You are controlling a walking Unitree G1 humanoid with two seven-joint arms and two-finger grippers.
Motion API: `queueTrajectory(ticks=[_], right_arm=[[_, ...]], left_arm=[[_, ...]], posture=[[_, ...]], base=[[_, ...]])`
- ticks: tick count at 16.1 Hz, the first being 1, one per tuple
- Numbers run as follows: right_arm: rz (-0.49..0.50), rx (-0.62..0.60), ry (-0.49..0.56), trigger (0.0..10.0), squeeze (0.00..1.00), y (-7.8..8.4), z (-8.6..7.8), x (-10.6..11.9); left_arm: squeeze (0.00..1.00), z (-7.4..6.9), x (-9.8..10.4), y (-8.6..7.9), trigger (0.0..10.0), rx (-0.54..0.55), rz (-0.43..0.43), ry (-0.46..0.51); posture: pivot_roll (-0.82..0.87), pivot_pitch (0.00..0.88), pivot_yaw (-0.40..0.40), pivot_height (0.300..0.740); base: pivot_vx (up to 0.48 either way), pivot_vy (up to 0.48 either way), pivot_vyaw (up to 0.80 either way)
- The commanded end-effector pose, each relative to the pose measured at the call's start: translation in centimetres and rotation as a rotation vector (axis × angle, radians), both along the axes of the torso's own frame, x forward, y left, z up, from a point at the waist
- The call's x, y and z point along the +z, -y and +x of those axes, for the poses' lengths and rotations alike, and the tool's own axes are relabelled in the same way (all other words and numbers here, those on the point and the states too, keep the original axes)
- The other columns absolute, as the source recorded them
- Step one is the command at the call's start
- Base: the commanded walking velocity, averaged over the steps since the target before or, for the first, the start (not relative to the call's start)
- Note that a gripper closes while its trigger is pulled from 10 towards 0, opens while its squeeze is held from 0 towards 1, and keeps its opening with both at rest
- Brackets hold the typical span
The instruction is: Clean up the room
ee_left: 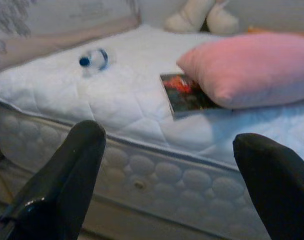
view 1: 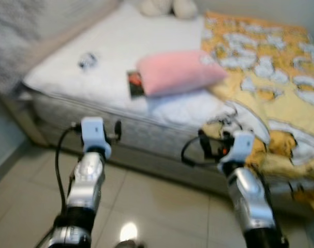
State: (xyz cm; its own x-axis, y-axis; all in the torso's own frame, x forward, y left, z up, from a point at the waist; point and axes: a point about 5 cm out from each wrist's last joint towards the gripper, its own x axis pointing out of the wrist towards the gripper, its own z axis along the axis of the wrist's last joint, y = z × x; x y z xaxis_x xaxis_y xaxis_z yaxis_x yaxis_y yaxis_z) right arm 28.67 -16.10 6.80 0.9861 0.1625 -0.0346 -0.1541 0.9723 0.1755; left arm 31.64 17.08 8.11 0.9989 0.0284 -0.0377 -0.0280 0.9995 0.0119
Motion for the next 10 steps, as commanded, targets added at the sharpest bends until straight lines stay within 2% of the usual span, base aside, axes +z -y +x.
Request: queueTrajectory(ticks=[1,3,10], right_arm=[[-0.003,-0.018,-0.015,10.0,0.0,0.1,0.0,-0.5],[0.013,-0.029,-0.015,10.0,0.0,-0.1,0.1,-0.6],[0.015,-0.062,0.014,10.0,0.0,-0.2,0.1,-0.6]], left_arm=[[0.0,0.4,0.6,0.1,10.0,-0.016,0.013,0.016],[0.0,0.6,1.0,-0.2,10.0,-0.02,0.013,0.031],[0.0,1.5,1.6,0.1,10.0,-0.067,0.019,0.036]], posture=[[0.03,0.0,-0.021,0.74],[0.02,0.0,-0.013,0.74],[0.0,0.0,0.025,0.74]], base=[[0.431,0.0,0.0],[0.431,0.0,0.0],[0.405,0.258,0.0]])
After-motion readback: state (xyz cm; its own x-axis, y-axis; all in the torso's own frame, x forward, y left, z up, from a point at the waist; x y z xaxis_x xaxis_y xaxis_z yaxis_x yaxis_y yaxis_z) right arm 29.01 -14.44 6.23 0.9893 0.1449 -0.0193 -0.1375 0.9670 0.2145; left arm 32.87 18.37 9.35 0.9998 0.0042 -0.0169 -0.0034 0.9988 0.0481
